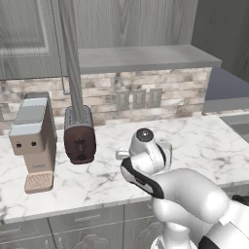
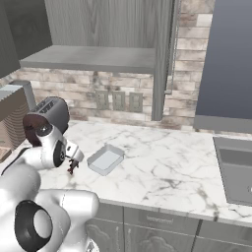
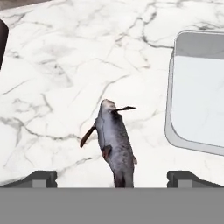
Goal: Retrieve the tupperware from the cabinet, then place the raw meat into the tupperware to avoid contamination.
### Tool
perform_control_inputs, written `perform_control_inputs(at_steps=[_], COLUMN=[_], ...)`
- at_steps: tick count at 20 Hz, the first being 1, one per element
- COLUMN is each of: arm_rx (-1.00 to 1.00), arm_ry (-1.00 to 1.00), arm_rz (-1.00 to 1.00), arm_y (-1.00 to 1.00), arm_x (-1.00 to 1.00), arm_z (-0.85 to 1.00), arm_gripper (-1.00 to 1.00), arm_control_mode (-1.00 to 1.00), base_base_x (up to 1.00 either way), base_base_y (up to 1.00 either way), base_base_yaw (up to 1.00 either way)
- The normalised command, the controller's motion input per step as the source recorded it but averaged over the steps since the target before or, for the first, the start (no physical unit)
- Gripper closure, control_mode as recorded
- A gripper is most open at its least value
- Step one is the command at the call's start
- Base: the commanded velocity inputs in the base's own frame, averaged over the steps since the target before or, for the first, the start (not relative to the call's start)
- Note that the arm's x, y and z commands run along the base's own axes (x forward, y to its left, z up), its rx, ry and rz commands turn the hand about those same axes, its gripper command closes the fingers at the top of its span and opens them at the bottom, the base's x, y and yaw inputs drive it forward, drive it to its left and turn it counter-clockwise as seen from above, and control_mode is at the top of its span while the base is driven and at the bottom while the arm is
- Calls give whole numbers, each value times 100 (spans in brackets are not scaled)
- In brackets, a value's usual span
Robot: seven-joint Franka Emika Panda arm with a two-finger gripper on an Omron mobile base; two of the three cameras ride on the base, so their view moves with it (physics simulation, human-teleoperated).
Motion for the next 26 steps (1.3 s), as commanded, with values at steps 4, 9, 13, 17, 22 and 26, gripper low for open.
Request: perform_control_inputs(at_steps=[4, 9, 13, 17, 22, 26], arm_rx=[0, 0, 0, 0, -1, -3], arm_ry=[4, 3, 1, 0, 0, 0], arm_rz=[0, 0, 0, 0, 0, 0], arm_y=[0, 0, 0, 3, 1, 0], arm_x=[17, 15, 12, 11, 13, 14], arm_z=[-18, -19, -19, -19, -19, -20], arm_gripper=[-100, -100, -100, -100, -100, -100], arm_control_mode=[-100, -100, -100, -100, -100, -100], base_base_x=[0, 0, 0, 0, 0, 0], base_base_y=[0, 0, 0, 0, 0, 0], base_base_yaw=[0, 0, 0, 0, 0, 0])
